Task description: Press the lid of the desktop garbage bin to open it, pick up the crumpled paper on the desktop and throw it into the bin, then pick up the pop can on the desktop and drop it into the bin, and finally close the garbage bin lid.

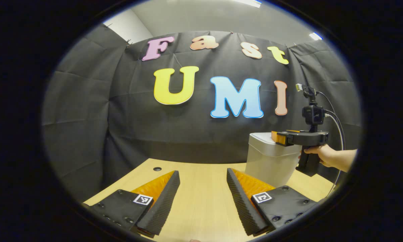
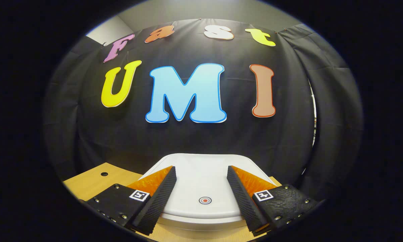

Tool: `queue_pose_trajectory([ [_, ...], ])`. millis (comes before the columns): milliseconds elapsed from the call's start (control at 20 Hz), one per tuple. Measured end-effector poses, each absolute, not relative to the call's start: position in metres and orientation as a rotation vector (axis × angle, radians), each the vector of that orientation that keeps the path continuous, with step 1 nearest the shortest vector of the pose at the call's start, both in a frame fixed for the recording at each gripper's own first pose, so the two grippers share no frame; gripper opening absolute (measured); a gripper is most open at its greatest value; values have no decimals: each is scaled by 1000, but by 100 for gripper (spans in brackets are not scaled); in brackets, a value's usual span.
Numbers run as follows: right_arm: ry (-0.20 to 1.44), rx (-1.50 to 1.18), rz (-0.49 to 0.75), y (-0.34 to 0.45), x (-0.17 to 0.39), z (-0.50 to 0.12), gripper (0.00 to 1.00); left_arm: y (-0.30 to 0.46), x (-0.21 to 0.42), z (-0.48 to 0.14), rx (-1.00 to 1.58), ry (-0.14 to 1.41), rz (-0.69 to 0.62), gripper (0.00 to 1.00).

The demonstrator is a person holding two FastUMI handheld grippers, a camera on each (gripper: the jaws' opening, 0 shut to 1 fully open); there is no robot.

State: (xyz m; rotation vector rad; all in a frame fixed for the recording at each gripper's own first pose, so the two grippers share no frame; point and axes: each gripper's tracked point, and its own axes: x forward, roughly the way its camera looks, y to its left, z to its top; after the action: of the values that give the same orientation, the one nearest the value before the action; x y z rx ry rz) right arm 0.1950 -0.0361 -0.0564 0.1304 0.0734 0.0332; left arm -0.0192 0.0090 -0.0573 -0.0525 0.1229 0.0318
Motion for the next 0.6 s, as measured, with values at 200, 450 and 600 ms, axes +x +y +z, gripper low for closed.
queue_pose_trajectory([
  [200, 44, 156, 20, -36, 193, -56, 98, 9, -18, -56, -42, 124, 41, 95],
  [450, 33, 159, 16, -37, 194, -54, 98, -2, -26, -45, -40, 97, 35, 95],
  [600, 36, 171, 5, -37, 193, -51, 97, -7, -31, -37, -24, 85, 44, 92],
])
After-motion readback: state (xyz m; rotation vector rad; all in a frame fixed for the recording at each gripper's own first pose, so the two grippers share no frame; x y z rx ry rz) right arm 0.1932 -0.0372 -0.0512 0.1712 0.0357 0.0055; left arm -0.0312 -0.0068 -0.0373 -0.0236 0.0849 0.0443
